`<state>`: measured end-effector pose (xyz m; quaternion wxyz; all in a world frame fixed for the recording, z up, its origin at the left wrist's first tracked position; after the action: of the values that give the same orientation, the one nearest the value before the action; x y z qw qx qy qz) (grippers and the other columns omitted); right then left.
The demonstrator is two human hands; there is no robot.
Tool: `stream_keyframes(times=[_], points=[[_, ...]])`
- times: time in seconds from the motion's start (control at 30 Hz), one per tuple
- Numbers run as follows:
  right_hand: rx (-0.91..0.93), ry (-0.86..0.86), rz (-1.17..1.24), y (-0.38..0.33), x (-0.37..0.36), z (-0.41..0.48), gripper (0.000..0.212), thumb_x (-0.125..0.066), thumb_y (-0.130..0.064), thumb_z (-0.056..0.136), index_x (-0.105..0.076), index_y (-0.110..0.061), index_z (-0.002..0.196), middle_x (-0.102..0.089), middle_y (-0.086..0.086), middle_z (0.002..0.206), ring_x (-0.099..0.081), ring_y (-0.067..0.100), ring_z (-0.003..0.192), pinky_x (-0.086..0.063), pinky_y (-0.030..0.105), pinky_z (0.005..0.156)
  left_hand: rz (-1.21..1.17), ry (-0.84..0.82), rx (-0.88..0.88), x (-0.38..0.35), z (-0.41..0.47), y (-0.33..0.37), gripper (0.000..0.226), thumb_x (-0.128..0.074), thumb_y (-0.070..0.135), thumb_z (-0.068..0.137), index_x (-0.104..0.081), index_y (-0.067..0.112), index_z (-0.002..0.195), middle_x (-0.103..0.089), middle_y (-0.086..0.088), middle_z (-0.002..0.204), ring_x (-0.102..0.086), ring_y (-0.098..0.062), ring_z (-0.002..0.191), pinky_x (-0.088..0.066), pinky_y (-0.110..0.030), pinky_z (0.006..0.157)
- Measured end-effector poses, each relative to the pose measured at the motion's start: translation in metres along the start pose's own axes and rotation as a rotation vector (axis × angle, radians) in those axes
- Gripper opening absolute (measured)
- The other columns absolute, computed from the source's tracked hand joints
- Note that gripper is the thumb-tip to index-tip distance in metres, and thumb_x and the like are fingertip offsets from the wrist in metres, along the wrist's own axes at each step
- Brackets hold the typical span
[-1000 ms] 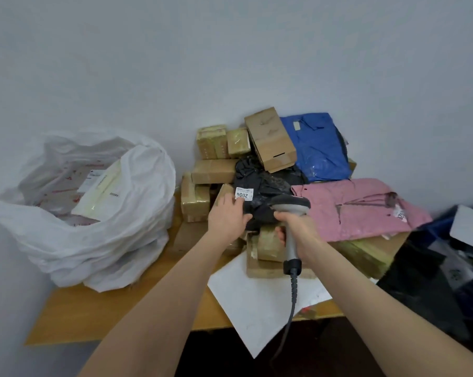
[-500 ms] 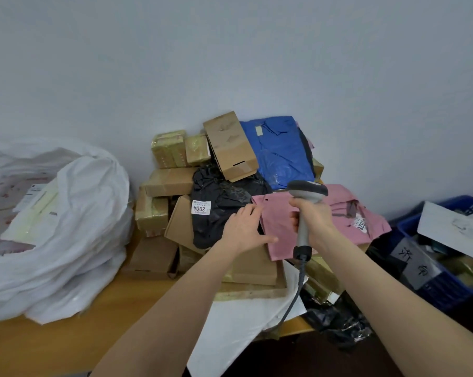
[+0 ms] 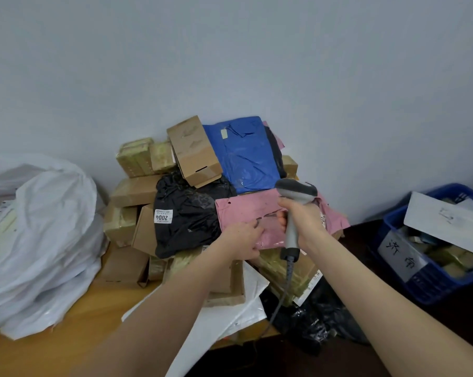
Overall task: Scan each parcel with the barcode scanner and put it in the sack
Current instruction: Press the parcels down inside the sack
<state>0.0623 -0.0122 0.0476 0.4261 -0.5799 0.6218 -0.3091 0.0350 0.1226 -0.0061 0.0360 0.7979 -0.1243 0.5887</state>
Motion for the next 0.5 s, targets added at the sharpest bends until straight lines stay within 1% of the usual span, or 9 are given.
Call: stream_keyframes(times=[0.1,0.2,0.23,0.3,0.33,0.4,0.5], points=[[0.011,-0.048,0.025,-0.003,-0.002,-0.004,0.010,-0.070,-0.010,0.084,-0.062,-0.007,0.080,-0.058,0.008,0.060,-0.053,0.015,0.045,-0.046,0.025,0.046,0.016,0.082,0.008,0.006,-0.006,0.005,0.043,-0.048,0.027,0.091,-0.048,0.006,0.128,-0.056,-0.013,0.120,-0.059,-0.034,0.101,-0.046,-0.040,0.076],[0.056,-0.098,0.054,-0.010,-0.005,-0.010,0.008,-0.070,-0.009,0.086,-0.063,-0.006,0.082,-0.060,0.006,0.056,-0.054,0.014,0.044,-0.048,0.023,0.044,0.017,0.213,0.083,0.023,-0.012,-0.001,0.038,-0.044,0.026,0.095,-0.048,0.008,0.128,-0.063,-0.010,0.110,-0.061,-0.030,0.095,-0.038,-0.034,0.068],[0.079,-0.113,0.065,-0.013,-0.006,-0.012,0.009,-0.069,-0.009,0.086,-0.062,-0.006,0.081,-0.060,0.004,0.052,-0.054,0.013,0.043,-0.048,0.023,0.044,0.007,0.259,0.125,0.033,-0.013,-0.007,0.038,-0.045,0.027,0.095,-0.048,0.010,0.129,-0.063,-0.009,0.111,-0.061,-0.029,0.097,-0.039,-0.033,0.069],[0.129,-0.155,0.073,-0.020,-0.009,-0.018,0.009,-0.068,-0.009,0.088,-0.063,-0.005,0.081,-0.058,0.003,0.050,-0.053,0.014,0.044,-0.048,0.025,0.045,-0.026,0.358,0.216,0.059,-0.015,-0.023,0.036,-0.045,0.031,0.097,-0.051,0.013,0.127,-0.064,-0.008,0.115,-0.061,-0.030,0.102,-0.044,-0.036,0.077],[0.153,-0.177,0.077,-0.024,-0.011,-0.021,0.009,-0.068,-0.010,0.088,-0.064,-0.004,0.082,-0.059,0.004,0.052,-0.053,0.015,0.045,-0.048,0.027,0.047,-0.065,0.410,0.267,0.074,-0.018,-0.033,0.032,-0.044,0.032,0.098,-0.053,0.013,0.123,-0.065,-0.009,0.113,-0.062,-0.031,0.101,-0.046,-0.038,0.080],[0.180,-0.196,0.098,-0.028,-0.013,-0.027,0.009,-0.069,-0.010,0.087,-0.065,-0.004,0.081,-0.060,0.006,0.055,-0.054,0.016,0.047,-0.048,0.029,0.050,-0.184,0.540,0.370,0.102,-0.029,-0.056,0.029,-0.042,0.028,0.100,-0.057,0.012,0.119,-0.068,-0.014,0.107,-0.063,-0.035,0.097,-0.048,-0.041,0.078],[0.192,-0.161,0.148,-0.030,-0.012,-0.032,0.013,-0.070,-0.011,0.087,-0.065,-0.006,0.076,-0.062,0.006,0.056,-0.055,0.015,0.046,-0.049,0.027,0.050,-0.397,0.740,0.483,0.137,-0.054,-0.094,0.032,-0.041,0.021,0.101,-0.062,0.009,0.122,-0.069,-0.017,0.107,-0.062,-0.036,0.097,-0.044,-0.037,0.075]])
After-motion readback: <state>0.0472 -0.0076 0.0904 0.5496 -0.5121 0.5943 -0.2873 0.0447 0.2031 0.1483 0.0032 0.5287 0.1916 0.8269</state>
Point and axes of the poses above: each hand's wrist, its own z-axis towards the middle knuckle, its own x-axis out of the back of the hand, y = z × x, the point moved 6 cm from there along z, towards the middle knuckle
